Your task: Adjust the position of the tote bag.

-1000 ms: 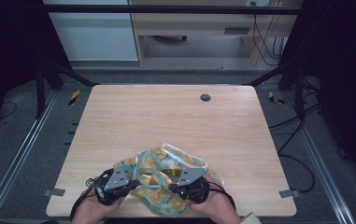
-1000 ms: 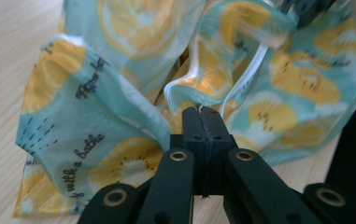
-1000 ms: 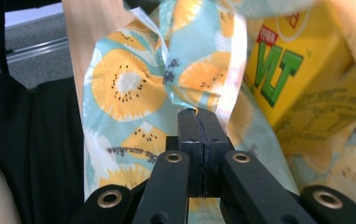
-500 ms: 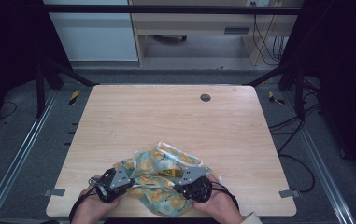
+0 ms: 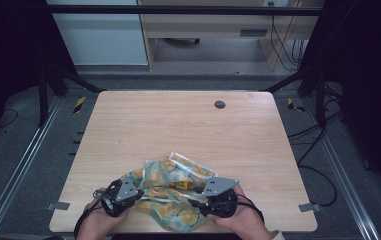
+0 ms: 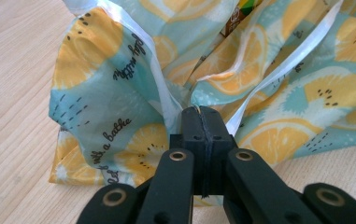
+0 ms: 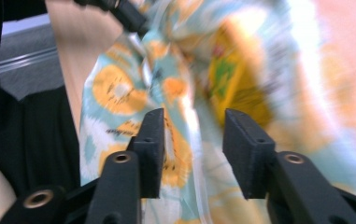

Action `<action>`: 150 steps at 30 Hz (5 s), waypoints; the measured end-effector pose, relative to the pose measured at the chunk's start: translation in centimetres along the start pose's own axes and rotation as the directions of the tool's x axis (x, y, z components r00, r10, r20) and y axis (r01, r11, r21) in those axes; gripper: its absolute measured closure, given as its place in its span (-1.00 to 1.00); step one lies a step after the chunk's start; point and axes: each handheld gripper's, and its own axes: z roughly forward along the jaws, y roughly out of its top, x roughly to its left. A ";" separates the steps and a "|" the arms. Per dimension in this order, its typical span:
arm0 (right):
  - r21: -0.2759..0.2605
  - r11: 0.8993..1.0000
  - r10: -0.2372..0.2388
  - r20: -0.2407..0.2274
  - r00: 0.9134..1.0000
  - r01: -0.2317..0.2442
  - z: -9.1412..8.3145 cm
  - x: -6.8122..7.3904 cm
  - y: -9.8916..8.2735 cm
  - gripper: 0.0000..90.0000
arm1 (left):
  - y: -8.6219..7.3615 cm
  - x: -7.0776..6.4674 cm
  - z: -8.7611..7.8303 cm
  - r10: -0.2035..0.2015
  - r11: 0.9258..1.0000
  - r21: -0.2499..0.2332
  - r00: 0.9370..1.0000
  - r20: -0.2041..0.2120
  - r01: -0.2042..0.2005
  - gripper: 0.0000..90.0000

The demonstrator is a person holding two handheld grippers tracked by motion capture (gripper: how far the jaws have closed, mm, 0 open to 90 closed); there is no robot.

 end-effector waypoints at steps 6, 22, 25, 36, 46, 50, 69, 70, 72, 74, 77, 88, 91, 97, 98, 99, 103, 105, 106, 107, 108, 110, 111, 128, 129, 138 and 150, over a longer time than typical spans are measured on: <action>-0.015 1.000 -0.014 0.098 0.995 0.016 -2.0 -3.1 1.8 -0.01 | 0.3 -0.1 -0.1 0.018 1.000 -0.009 1.000 -0.005 -0.018 1.00; 0.097 0.994 -0.052 0.032 0.998 0.048 1.1 -3.9 1.6 0.85 | 0.7 -0.5 -1.2 0.012 0.997 -0.082 1.000 -0.010 -0.012 0.62; 0.076 0.996 -0.050 0.022 0.998 0.048 0.6 -3.5 1.7 0.90 | 1.5 -1.0 -2.0 0.009 0.990 -0.142 1.000 0.009 -0.008 0.52; 0.041 0.999 -0.011 0.020 1.000 0.011 -0.1 -3.7 2.4 0.92 | 5.3 -3.9 0.4 0.071 0.984 -0.174 0.988 0.138 -0.046 0.15; 0.001 1.000 0.004 0.066 0.998 -0.004 0.3 -4.7 4.6 0.95 | 3.7 -4.1 2.8 0.053 0.996 -0.074 0.997 0.064 -0.048 0.14; 0.001 0.999 0.033 0.088 0.996 -0.033 1.7 -6.1 5.5 0.96 | 3.5 -3.7 3.2 0.041 0.998 -0.054 0.998 0.055 -0.038 0.16; 0.130 0.962 0.221 0.149 0.964 -0.241 7.2 -13.9 1.2 0.99 | 3.0 -3.7 4.8 0.049 0.998 0.024 0.997 0.052 -0.050 0.20; 0.130 0.962 0.221 0.149 0.964 -0.241 7.2 -13.9 1.2 0.99 | 3.0 -3.7 4.8 0.046 0.999 0.021 0.997 0.055 -0.047 0.20; 0.125 0.962 0.223 0.161 0.961 -0.244 7.1 -14.3 1.1 0.99 | 2.9 -3.7 4.8 0.035 0.999 0.017 0.998 0.058 -0.036 0.21; 0.113 0.960 0.236 0.172 0.956 -0.257 7.0 -14.8 0.9 1.00 | 2.9 -3.7 4.8 0.033 0.999 0.022 0.998 0.061 -0.034 0.22; 0.099 0.957 0.250 0.190 0.950 -0.272 6.7 -15.4 0.6 1.00 | 2.9 -3.7 4.8 0.029 0.999 0.025 0.997 0.069 -0.031 0.25; 0.093 0.958 0.247 0.210 0.946 -0.270 5.9 -16.2 0.1 1.00 | 3.2 -4.1 4.9 0.006 0.999 0.038 0.993 0.120 -0.011 0.94; 0.096 0.956 0.250 0.221 0.943 -0.276 5.8 -16.6 0.2 1.00 | 3.3 -4.2 4.9 0.001 0.999 0.041 0.993 0.117 -0.006 0.99; 0.093 0.954 0.256 0.246 0.935 -0.285 6.0 -17.5 0.3 1.00 | 3.4 -4.5 4.8 0.016 0.999 0.050 0.992 0.124 -0.022 1.00; 0.086 0.951 0.269 0.252 0.930 -0.298 6.0 -17.7 0.3 1.00 | 3.4 -4.5 4.7 0.015 0.999 0.049 0.992 0.126 -0.022 1.00; 0.083 0.947 0.280 0.264 0.923 -0.311 6.1 -17.9 0.1 1.00 | 3.5 -4.6 4.7 0.016 0.999 0.048 0.992 0.129 -0.022 1.00; 0.087 0.945 0.284 0.269 0.920 -0.316 6.2 -18.2 -0.2 1.00 | 3.4 -4.7 4.5 0.017 0.999 0.043 0.991 0.132 -0.023 1.00; 0.085 0.943 0.289 0.280 0.916 -0.323 6.1 -18.2 -0.2 0.99 | 3.4 -4.9 4.2 0.022 0.999 0.043 0.990 0.136 -0.028 1.00; 0.085 0.942 0.290 0.283 0.914 -0.325 6.0 -18.3 -0.2 0.99 | 3.3 -4.9 4.1 0.027 0.999 0.042 0.991 0.130 -0.032 1.00; 0.082 0.939 0.298 0.287 0.910 -0.334 6.0 -18.3 -0.2 0.99 | 3.3 -5.0 3.9 0.032 0.998 0.044 0.992 0.124 -0.038 1.00; 0.084 0.941 0.292 0.285 0.913 -0.328 5.9 -18.3 -0.2 0.98 | 3.2 -5.0 3.7 0.035 0.998 0.039 0.993 0.117 -0.039 1.00; 0.061 0.945 0.293 0.272 0.916 -0.320 5.3 -17.9 0.1 0.78 | 3.2 -5.0 3.4 0.046 0.999 0.019 0.995 0.091 -0.047 0.93; 0.061 0.945 0.293 0.272 0.916 -0.320 5.3 -17.9 0.1 0.78 | 3.3 -5.0 3.2 0.049 0.999 0.003 0.996 0.074 -0.049 0.93; -0.092 0.966 0.257 0.274 0.927 -0.241 -1.9 -10.8 1.8 -0.45 | 6.2 -0.9 -1.6 -0.065 0.975 -0.219 0.983 -0.172 0.026 -0.12; -0.094 0.966 0.256 0.248 0.934 -0.240 -2.3 -9.5 1.3 -0.50 | 6.4 -0.3 -1.6 -0.065 0.977 -0.213 0.980 -0.190 0.023 -0.18; -0.108 0.967 0.248 0.190 0.950 -0.231 -2.4 -7.2 -0.8 -0.54 | 5.4 2.8 0.2 -0.151 0.974 -0.196 0.968 -0.202 0.111 -0.39; 0.051 0.981 0.179 0.119 0.977 -0.186 1.8 -4.5 -2.0 -0.35 | 3.2 2.9 4.2 -0.127 0.992 0.005 0.985 -0.117 0.129 -0.56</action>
